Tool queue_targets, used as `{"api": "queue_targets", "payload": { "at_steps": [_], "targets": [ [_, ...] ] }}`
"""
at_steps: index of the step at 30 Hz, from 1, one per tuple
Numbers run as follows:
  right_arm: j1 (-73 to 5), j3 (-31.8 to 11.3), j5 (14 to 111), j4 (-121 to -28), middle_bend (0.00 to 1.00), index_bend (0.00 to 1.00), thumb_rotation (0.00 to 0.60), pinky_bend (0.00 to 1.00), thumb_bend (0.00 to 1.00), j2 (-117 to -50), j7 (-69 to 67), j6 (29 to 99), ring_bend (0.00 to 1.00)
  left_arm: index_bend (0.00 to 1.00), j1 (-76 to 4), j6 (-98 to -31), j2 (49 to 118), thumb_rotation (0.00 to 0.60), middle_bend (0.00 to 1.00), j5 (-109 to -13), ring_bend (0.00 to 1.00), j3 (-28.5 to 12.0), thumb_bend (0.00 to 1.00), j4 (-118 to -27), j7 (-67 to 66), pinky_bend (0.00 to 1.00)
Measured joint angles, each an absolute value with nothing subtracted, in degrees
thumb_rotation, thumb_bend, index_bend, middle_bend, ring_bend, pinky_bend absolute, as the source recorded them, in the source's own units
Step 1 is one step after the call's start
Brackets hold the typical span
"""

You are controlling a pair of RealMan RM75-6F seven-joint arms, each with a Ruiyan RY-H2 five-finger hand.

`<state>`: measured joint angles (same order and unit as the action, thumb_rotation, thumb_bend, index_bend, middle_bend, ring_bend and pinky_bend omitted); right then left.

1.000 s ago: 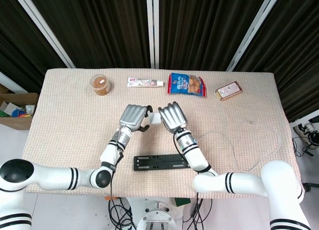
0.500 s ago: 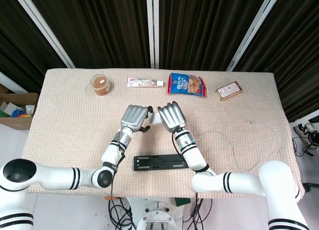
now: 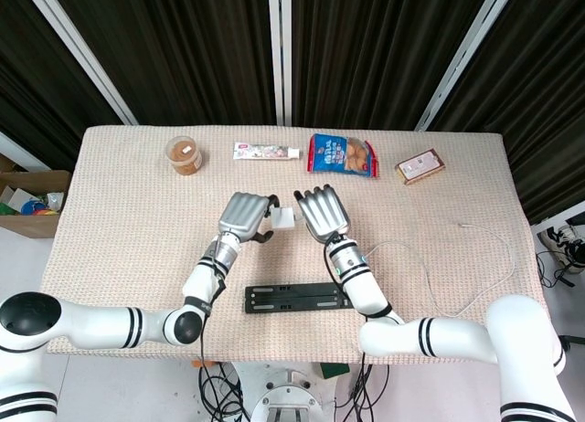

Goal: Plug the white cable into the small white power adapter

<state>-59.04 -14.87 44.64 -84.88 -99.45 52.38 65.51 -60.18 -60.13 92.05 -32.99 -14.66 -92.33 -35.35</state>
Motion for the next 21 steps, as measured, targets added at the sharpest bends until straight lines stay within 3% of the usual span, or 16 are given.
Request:
{"api": "queue_targets", "payload": {
  "at_steps": [10, 21],
  "targets": [
    [-58.6, -14.8, 43.7, -84.5, 0.58, 0.57, 0.600, 0.54, 0.39, -99.7, 51.6, 65.0, 0.48, 0.55, -60.4, -60.5, 91.9, 0.600, 0.49, -33.1, 0.71, -14.8, 0.32, -93.3, -35.9, 0.92],
    [-58.8, -15.0, 43.8, -83.8, 0.60, 0.62, 0.600, 0.54, 0.46, -100.5, 51.3, 64.8, 0.49, 0.55, -61.0, -60.7, 92.4, 0.600, 0.49, -32.5, 0.71, -15.0, 0.33, -93.4, -36.6, 0.92]
  ]
}}
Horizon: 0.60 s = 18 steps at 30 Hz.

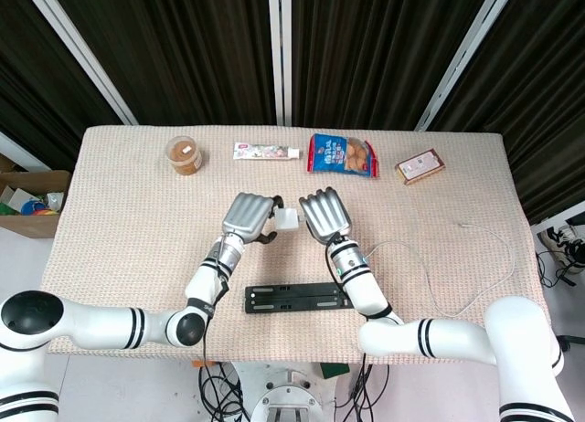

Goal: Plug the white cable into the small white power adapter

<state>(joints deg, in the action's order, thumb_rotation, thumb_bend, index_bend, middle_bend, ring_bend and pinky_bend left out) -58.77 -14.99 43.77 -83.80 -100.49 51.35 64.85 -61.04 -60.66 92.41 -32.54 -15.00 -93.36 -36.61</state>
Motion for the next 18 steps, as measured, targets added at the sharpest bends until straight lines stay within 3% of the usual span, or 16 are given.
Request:
{"api": "queue_targets", "payload": {
  "at_steps": [16, 18],
  "targets": [
    [-59.4, -15.3, 44.1, -82.7, 0.60, 0.63, 0.600, 0.54, 0.46, -101.7, 51.3, 64.4, 0.49, 0.55, -61.6, -60.4, 93.0, 0.600, 0.49, -32.2, 0.71, -14.9, 0.32, -92.7, -37.0, 0.92],
    [-59.3, -15.2, 44.0, -82.8, 0.59, 0.59, 0.600, 0.53, 0.39, -101.7, 51.5, 64.6, 0.48, 0.55, -61.5, -60.4, 92.9, 0.600, 0.49, -32.3, 0.71, -14.8, 0.33, -92.7, -36.9, 0.92]
  ]
}}
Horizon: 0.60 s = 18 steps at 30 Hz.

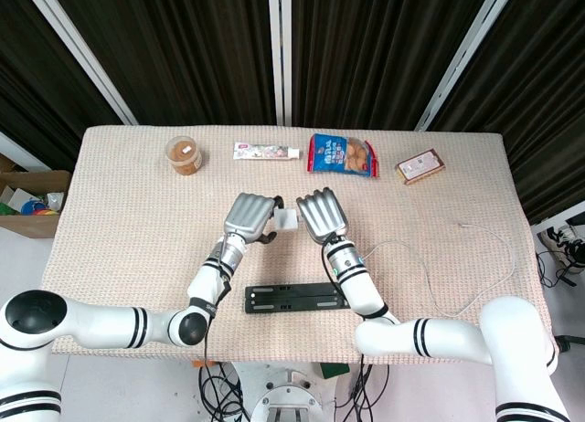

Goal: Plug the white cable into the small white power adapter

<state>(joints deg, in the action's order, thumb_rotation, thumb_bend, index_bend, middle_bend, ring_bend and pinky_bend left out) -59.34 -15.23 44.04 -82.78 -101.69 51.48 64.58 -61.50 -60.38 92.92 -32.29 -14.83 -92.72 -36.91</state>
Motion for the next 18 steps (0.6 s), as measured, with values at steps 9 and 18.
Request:
{"api": "queue_targets", "payload": {
  "at_steps": [9, 18],
  "targets": [
    [-57.7, -14.8, 44.7, -85.5, 0.30, 0.13, 0.600, 0.41, 0.02, -100.5, 51.2, 67.1, 0.28, 0.55, -60.4, -60.0, 92.2, 0.600, 0.49, -33.7, 0.71, -14.0, 0.33, -92.2, -35.6, 0.92],
    [-55.8, -14.2, 47.6, -90.3, 0.16, 0.00, 0.600, 0.33, 0.01, -98.3, 48.7, 68.3, 0.16, 0.52, -59.8, -57.6, 92.3, 0.600, 0.47, -35.9, 0.67, -12.2, 0.32, -88.3, -34.5, 0.91]
  ]
}}
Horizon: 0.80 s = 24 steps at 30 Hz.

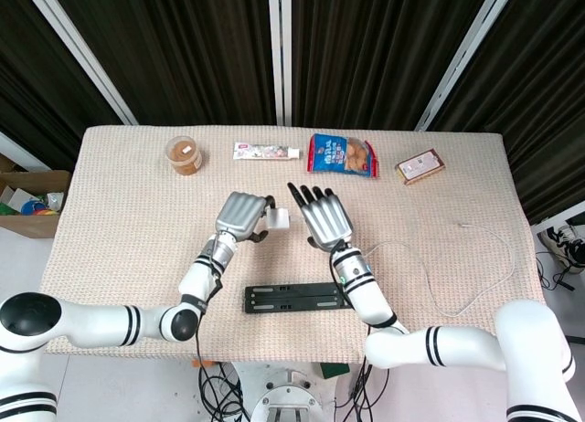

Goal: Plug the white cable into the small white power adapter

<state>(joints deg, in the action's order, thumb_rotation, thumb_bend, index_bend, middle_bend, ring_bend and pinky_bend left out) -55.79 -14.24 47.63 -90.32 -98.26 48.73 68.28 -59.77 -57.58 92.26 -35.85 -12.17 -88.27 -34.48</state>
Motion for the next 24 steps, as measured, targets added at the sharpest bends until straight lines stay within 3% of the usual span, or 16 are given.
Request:
{"api": "queue_targets", "payload": {
  "at_steps": [2, 5, 10, 13, 18, 24],
  "targets": [
    [-54.7, -13.8, 48.8, -92.3, 0.16, 0.00, 0.600, 0.32, 0.01, -96.7, 47.9, 69.2, 0.16, 0.48, -59.5, -56.5, 92.5, 0.600, 0.45, -36.4, 0.63, -11.6, 0.32, -86.5, -33.8, 0.91],
    [-52.5, -13.1, 50.2, -95.1, 0.16, 0.00, 0.600, 0.32, 0.01, -93.6, 46.2, 70.6, 0.16, 0.35, -59.1, -55.0, 92.9, 0.600, 0.38, -37.7, 0.50, -10.4, 0.31, -83.2, -33.2, 0.85],
    [-48.3, -11.8, 51.8, -98.6, 0.16, 0.00, 0.600, 0.32, 0.01, -87.9, 43.2, 72.8, 0.16, 0.25, -58.0, -53.5, 93.8, 0.600, 0.23, -41.1, 0.31, -8.5, 0.28, -78.2, -32.0, 0.60],
    [-45.9, -11.0, 52.6, -100.5, 0.17, 0.00, 0.600, 0.32, 0.02, -84.4, 41.6, 73.9, 0.16, 0.22, -57.2, -53.0, 93.2, 0.600, 0.21, -42.0, 0.27, -7.6, 0.26, -77.9, -31.7, 0.51],
    [-42.0, -9.2, 54.4, -102.9, 0.18, 0.00, 0.600, 0.32, 0.04, -78.7, 38.4, 75.1, 0.16, 0.22, -54.3, -55.6, 89.1, 0.600, 0.21, -45.5, 0.25, -6.5, 0.26, -80.2, -30.4, 0.48],
    [-37.6, -6.3, 59.5, -103.8, 0.21, 0.01, 0.600, 0.32, 0.18, -71.5, 30.7, 74.7, 0.16, 0.23, -47.8, -64.3, 80.7, 0.600, 0.23, -52.6, 0.25, -3.6, 0.26, -85.6, -28.3, 0.42]
  ]
}}
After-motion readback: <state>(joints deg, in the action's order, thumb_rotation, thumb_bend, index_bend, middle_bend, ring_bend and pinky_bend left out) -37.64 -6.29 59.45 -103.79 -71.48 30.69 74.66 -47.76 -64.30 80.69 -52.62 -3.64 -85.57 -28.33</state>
